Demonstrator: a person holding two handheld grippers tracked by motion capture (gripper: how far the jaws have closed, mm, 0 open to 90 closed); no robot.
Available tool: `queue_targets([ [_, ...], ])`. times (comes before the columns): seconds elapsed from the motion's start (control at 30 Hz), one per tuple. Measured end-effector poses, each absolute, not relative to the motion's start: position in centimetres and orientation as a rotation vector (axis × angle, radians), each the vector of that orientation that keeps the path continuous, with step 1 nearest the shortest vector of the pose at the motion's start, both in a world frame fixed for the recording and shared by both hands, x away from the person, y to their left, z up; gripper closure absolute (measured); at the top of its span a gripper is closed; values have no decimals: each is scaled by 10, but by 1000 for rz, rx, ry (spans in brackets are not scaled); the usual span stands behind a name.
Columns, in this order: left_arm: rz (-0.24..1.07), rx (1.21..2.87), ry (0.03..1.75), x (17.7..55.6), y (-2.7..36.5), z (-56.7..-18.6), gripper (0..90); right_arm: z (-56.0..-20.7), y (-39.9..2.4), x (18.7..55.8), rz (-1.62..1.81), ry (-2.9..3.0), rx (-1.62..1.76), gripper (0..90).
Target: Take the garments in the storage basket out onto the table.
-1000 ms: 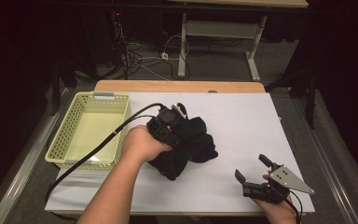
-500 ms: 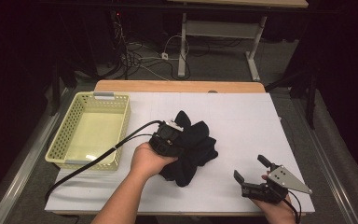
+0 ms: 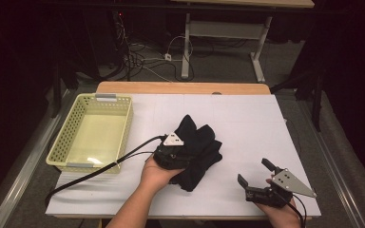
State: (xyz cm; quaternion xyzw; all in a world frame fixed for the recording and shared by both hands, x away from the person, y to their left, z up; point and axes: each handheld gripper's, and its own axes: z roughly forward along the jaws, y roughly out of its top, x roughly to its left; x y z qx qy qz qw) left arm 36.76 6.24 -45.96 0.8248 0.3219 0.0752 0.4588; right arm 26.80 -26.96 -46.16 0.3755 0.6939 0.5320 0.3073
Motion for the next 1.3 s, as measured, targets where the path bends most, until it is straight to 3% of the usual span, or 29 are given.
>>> queue_targets([
  [0.23, 169, 1943, 815, 366, 68, -472, 368, -464, -267, 268, 1393, 1850, 986, 3],
  [0.47, 160, 1912, 805, 363, 68, -473, 191, -465, -266, 268, 1387, 1855, 988, 3],
  [0.63, 152, 1910, 794, 358, 74, -467, 139, -466, -265, 267, 1384, 1864, 984, 3],
  [0.77, 174, 1929, 808, 351, 78, -463, 0, -467, -263, 267, 1381, 1870, 978, 3],
  [1.3, 228, 1908, 828, 307, 120, -472, 0, -464, -253, 265, 1393, 1890, 941, 3],
])
